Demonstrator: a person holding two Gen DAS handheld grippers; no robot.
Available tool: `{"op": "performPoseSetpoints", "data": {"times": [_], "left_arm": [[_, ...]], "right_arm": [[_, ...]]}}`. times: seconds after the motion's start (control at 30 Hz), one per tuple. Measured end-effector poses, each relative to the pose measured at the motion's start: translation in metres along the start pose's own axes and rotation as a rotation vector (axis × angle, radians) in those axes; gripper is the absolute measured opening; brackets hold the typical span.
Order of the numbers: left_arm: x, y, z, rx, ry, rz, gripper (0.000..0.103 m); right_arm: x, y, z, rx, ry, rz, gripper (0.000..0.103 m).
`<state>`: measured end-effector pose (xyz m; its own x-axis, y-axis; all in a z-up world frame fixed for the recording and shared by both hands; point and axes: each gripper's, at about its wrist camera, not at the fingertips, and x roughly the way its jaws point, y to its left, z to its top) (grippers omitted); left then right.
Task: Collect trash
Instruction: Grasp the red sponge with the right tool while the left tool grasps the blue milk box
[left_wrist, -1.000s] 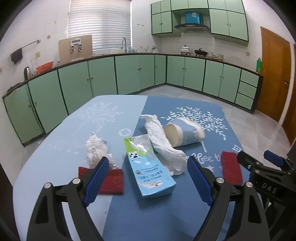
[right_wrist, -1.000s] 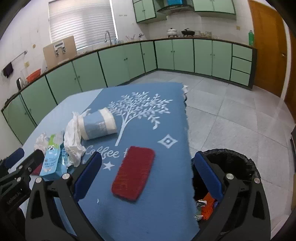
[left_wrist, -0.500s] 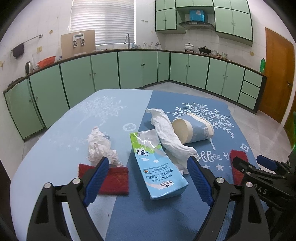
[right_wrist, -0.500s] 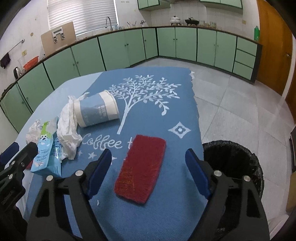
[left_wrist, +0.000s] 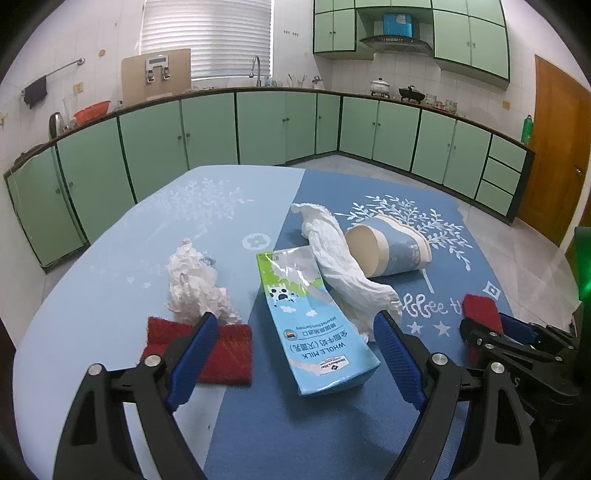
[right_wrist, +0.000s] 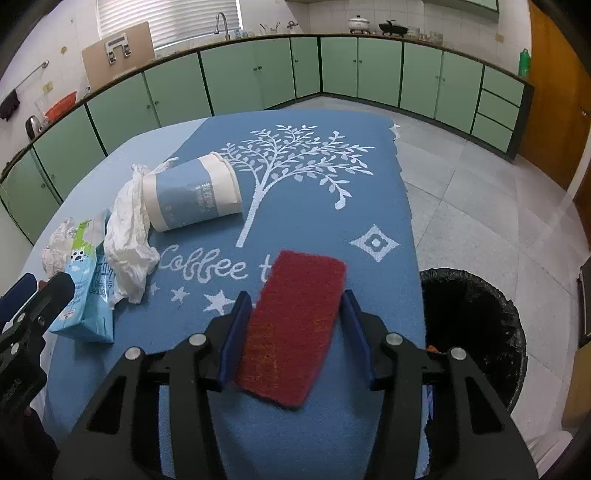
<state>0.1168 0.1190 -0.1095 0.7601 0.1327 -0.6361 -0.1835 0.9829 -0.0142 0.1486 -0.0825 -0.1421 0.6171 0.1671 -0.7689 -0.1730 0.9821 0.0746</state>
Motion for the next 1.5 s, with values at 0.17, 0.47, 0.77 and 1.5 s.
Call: {"op": "performPoseSetpoints", "data": {"times": [0.17,0.47,0.77,1.5], "left_arm": [[0.002,-0.002,-0.003,-0.002,0.014,0.008,0.085],[0.01,-0.011,-0.006,0.002,0.051,0.022,0.085],[0.028,-0.021,-0.008,0.012,0.133,0.062,0.052],[0.003,-0.009,-0.014,-0.007,0.145,0.047,0.06]], "right_arm": [[-0.006,-0.008,0.001,0.045,-0.009,0.04,0.047],[-0.016,-0.011,0.003,0.025,-0.048,0.023,0.046],[-0.017,-0.027,0.004,0.059,-0.05,0.034,0.047],[-0.038,-0.026,0.006,0.044,-0.088,0.059,0.047]]}}
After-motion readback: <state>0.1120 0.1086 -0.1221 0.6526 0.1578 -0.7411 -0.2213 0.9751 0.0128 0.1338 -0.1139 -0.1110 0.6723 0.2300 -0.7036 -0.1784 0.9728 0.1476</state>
